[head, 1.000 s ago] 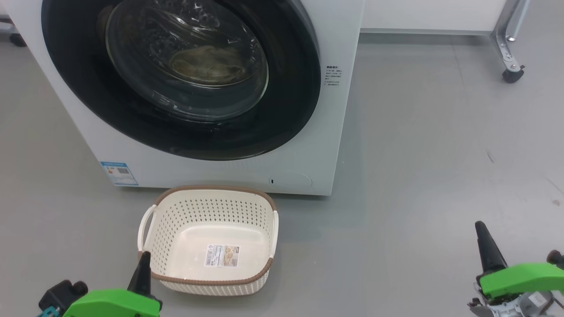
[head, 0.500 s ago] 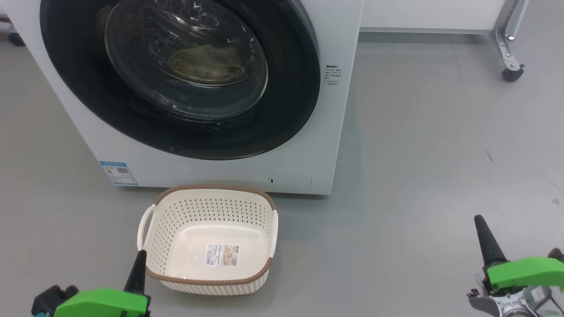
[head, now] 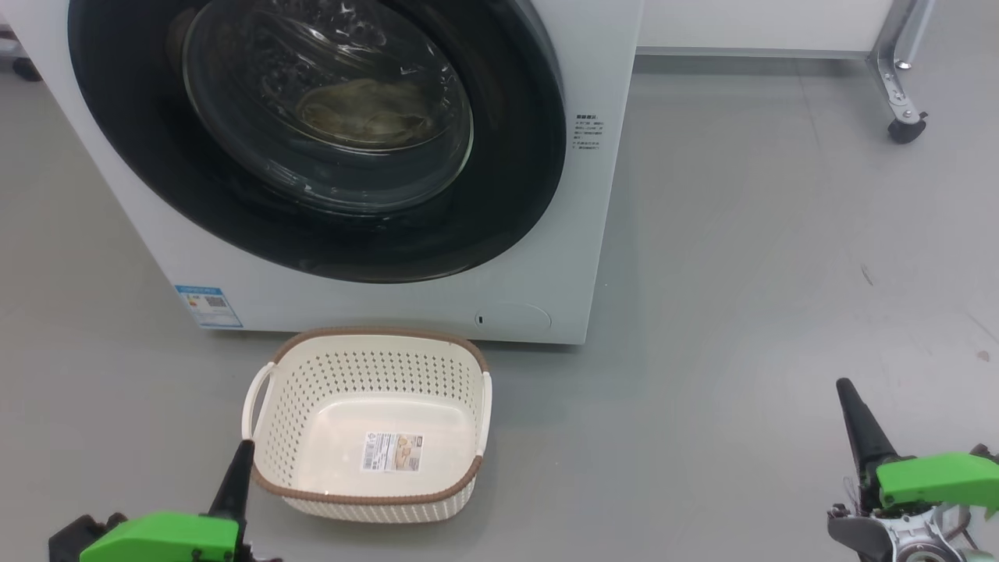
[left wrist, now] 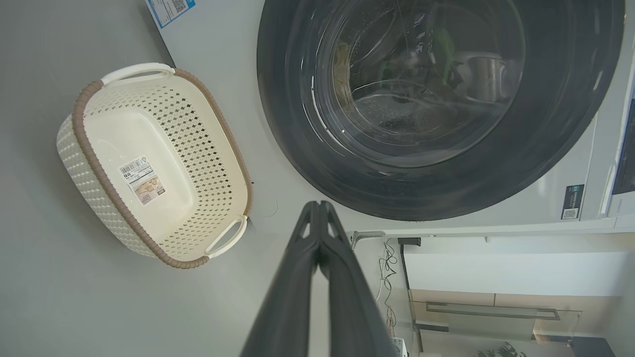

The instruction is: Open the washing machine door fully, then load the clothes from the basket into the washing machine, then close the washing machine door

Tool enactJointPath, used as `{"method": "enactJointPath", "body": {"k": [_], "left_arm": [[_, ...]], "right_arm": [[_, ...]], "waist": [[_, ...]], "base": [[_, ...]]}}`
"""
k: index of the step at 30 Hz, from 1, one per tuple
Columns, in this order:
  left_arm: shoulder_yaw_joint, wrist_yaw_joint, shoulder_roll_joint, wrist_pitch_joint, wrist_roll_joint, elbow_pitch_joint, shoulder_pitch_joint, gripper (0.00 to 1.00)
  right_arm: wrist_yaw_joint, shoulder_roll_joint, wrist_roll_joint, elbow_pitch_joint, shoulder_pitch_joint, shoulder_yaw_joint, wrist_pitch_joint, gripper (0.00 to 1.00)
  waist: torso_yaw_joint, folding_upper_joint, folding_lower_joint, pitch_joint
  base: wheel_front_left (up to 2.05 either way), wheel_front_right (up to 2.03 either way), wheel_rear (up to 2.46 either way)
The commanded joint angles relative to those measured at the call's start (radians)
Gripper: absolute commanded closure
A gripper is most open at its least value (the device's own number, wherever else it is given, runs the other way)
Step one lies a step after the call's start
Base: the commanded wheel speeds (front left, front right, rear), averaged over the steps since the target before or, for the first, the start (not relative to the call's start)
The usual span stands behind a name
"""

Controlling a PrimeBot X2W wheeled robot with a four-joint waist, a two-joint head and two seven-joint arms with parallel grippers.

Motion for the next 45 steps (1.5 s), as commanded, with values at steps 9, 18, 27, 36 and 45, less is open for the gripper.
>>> {"method": "enactJointPath", "body": {"k": [9,18,27,36,45], "left_arm": [[0.075,-0.026,-0.004,0.029,-0.100,-0.031,-0.063,1.00],[0.110,-0.044,-0.013,0.054,-0.189,-0.030,-0.067,1.00],[0.141,-0.059,-0.022,0.077,-0.267,-0.030,-0.070,1.00],[0.142,-0.059,-0.023,0.078,-0.267,-0.030,-0.070,1.00],[0.142,-0.059,-0.023,0.078,-0.266,-0.031,-0.070,1.00]], "right_arm": [[-0.002,-0.018,0.124,-0.017,-0.082,0.011,0.023,1.00],[-0.002,-0.019,0.232,-0.004,-0.100,0.011,0.040,1.00],[-0.003,-0.020,0.329,0.007,-0.116,0.011,0.055,1.00],[-0.003,-0.020,0.329,0.007,-0.116,0.011,0.055,1.00],[-0.003,-0.020,0.329,0.007,-0.116,0.011,0.055,1.00]], "waist": [[-0.001,0.0000,0.0000,0.001],[-0.003,0.0000,-0.0001,0.002],[-0.004,0.0000,-0.0001,0.003],[-0.004,0.0000,-0.0001,0.003],[-0.004,0.0000,-0.0001,0.003]], "base": [[0.00,0.00,0.00],[0.00,0.00,0.00],[0.00,0.00,0.00],[0.00,0.00,0.00],[0.00,0.00,0.00]]}}
